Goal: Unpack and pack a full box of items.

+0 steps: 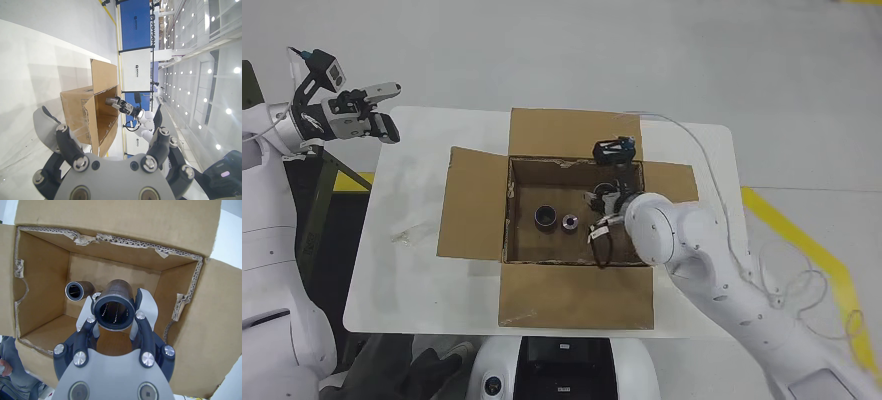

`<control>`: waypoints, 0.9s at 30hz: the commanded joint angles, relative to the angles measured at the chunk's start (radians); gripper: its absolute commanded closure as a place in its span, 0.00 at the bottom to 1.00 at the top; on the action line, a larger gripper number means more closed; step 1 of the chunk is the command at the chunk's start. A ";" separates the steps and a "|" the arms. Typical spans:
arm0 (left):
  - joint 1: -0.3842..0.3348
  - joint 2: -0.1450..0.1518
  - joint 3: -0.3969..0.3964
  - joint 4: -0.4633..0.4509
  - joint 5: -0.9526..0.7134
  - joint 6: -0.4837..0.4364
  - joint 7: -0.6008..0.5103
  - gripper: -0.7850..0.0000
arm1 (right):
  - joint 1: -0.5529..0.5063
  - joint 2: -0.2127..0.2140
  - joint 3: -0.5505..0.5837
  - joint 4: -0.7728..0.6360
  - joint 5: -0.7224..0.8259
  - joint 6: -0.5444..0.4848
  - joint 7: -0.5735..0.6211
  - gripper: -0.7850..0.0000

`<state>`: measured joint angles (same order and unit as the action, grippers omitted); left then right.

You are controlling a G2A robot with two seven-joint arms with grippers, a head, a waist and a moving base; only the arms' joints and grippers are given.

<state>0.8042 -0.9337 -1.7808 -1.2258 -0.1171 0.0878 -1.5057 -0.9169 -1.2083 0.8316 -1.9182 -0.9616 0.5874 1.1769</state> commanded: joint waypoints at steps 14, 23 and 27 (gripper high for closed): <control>0.000 0.000 0.000 0.000 0.000 0.000 0.000 0.00 | -0.080 0.016 0.079 -0.074 -0.007 -0.065 0.004 1.00; 0.000 0.000 0.000 0.000 0.000 0.000 0.000 0.00 | -0.080 0.016 0.079 -0.074 -0.007 -0.065 0.004 1.00; 0.000 0.000 0.000 0.000 0.000 0.000 0.000 0.00 | -0.108 0.017 0.091 -0.080 0.000 -0.089 -0.033 1.00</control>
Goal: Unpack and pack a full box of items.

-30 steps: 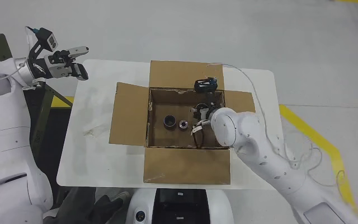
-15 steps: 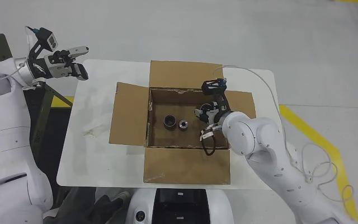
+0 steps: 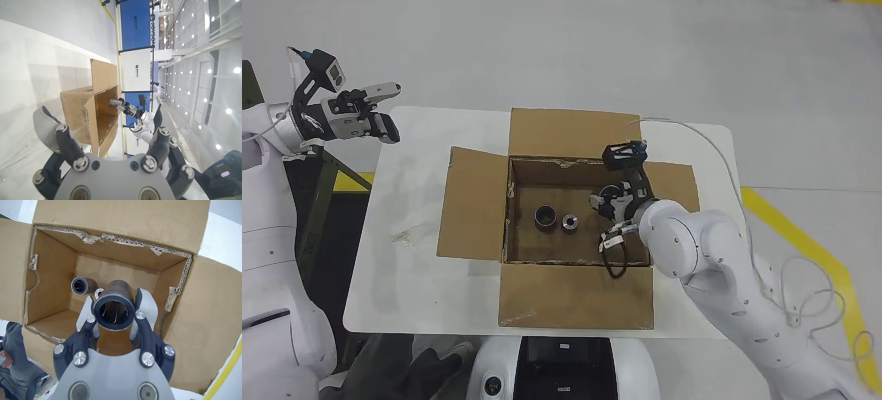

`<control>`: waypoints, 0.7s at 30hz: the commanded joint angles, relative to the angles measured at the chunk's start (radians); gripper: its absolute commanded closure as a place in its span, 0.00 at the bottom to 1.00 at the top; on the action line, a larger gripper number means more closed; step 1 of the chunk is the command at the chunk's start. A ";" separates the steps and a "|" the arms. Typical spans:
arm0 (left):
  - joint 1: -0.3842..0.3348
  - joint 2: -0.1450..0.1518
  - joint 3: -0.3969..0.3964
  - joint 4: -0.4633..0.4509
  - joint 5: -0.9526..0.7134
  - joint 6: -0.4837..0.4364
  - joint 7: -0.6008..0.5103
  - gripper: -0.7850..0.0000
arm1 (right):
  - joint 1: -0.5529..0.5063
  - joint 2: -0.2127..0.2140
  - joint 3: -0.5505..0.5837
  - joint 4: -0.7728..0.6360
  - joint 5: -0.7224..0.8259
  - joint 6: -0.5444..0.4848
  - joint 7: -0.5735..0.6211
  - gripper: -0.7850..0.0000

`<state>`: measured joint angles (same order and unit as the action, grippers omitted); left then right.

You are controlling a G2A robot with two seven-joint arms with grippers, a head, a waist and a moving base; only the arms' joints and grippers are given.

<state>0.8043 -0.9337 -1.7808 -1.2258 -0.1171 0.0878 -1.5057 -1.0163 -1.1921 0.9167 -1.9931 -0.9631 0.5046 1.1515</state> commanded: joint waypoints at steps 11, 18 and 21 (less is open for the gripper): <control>0.000 0.000 0.000 0.000 0.000 0.000 0.000 0.00 | -0.125 0.029 0.173 -0.187 0.008 -0.040 0.094 1.00; 0.000 0.000 0.000 0.000 0.000 0.000 0.000 0.00 | -0.214 0.049 0.345 -0.253 0.033 -0.060 0.140 1.00; 0.000 0.000 0.000 0.000 0.000 0.000 0.000 0.00 | -0.245 0.056 0.419 -0.253 0.052 -0.061 0.152 1.00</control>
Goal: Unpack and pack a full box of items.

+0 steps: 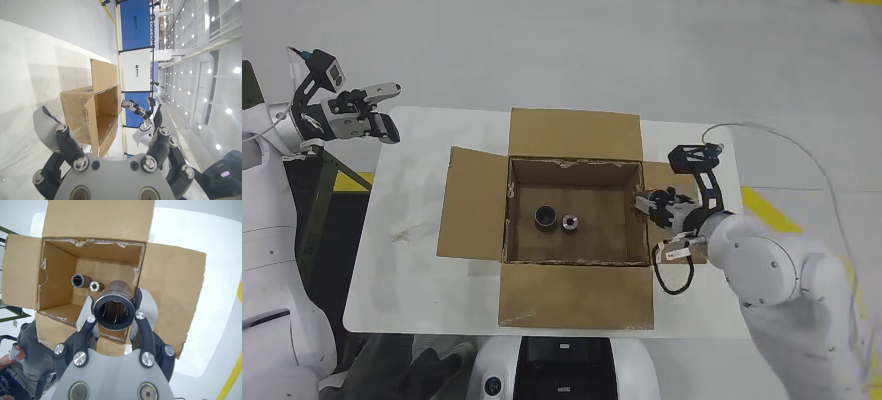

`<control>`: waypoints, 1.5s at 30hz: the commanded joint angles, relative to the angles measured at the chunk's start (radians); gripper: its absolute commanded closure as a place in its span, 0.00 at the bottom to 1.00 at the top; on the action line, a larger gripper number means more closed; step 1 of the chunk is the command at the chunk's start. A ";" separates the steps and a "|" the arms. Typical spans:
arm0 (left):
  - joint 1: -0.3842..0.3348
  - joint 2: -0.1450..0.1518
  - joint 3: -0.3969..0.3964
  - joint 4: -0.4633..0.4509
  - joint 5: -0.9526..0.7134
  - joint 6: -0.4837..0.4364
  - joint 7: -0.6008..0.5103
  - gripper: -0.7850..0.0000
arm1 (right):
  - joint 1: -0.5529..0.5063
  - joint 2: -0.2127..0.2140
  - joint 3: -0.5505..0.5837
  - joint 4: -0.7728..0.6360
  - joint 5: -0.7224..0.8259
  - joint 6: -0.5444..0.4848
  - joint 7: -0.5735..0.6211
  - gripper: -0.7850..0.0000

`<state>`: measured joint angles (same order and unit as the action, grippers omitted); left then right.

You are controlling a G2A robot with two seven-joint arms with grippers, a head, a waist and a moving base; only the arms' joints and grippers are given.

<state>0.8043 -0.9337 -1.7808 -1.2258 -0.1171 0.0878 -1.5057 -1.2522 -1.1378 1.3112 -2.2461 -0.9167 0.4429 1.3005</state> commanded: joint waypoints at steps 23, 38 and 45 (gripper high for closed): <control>0.000 0.000 0.000 0.000 0.000 0.000 0.000 0.00 | -0.091 0.031 0.392 0.232 0.118 -0.018 -0.021 1.00; 0.000 0.000 0.000 0.000 0.000 0.000 0.000 0.00 | -0.089 0.030 0.340 0.429 0.096 0.025 -0.113 1.00; 0.000 0.000 0.000 0.000 0.000 0.000 0.000 0.00 | -0.077 0.025 0.280 0.496 0.078 0.065 -0.151 1.00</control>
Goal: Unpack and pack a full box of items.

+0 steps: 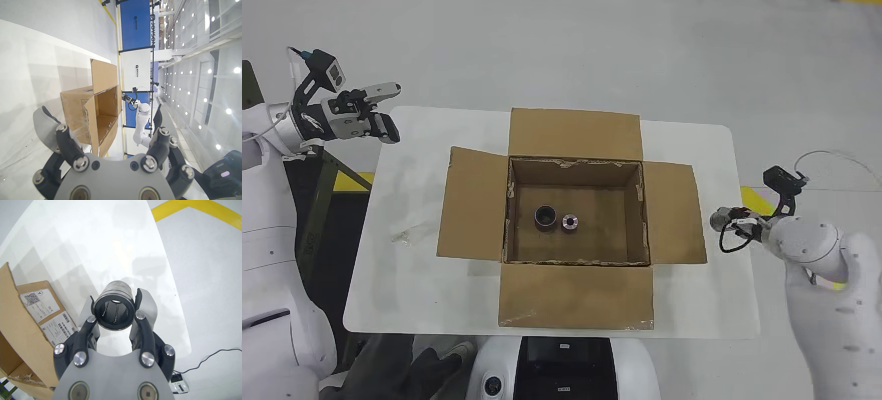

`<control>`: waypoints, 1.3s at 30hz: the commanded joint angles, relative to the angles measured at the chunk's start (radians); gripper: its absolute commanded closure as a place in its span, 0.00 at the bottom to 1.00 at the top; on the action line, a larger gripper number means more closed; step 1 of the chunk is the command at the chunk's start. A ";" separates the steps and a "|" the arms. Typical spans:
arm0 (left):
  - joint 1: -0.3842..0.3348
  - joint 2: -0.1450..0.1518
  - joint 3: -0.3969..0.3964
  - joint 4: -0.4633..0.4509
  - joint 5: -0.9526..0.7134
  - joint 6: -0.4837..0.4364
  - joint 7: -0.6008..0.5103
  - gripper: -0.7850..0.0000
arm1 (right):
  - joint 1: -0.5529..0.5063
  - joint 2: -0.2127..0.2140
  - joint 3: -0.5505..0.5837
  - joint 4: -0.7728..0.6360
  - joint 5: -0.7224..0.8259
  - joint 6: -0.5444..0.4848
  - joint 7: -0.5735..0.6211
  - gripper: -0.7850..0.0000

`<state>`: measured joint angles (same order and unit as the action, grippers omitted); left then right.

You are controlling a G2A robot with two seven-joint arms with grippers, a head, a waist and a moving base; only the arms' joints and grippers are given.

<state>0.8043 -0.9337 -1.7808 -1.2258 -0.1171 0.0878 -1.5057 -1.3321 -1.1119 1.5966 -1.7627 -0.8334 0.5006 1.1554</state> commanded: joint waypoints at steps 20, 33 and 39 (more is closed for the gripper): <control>0.000 0.000 0.000 0.000 0.000 0.000 0.000 0.00 | 0.053 -0.009 -0.090 0.159 -0.031 0.065 -0.074 1.00; 0.000 0.000 0.000 0.000 0.000 0.000 0.000 0.00 | 0.066 -0.011 -0.100 0.199 -0.013 0.074 -0.083 0.29; 0.000 0.000 0.000 0.000 0.000 0.000 0.000 0.00 | 0.058 -0.011 -0.083 0.180 0.023 0.058 -0.086 0.31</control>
<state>0.8043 -0.9337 -1.7808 -1.2258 -0.1171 0.0878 -1.5057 -1.2701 -1.1233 1.5056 -1.5743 -0.8175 0.5607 1.0713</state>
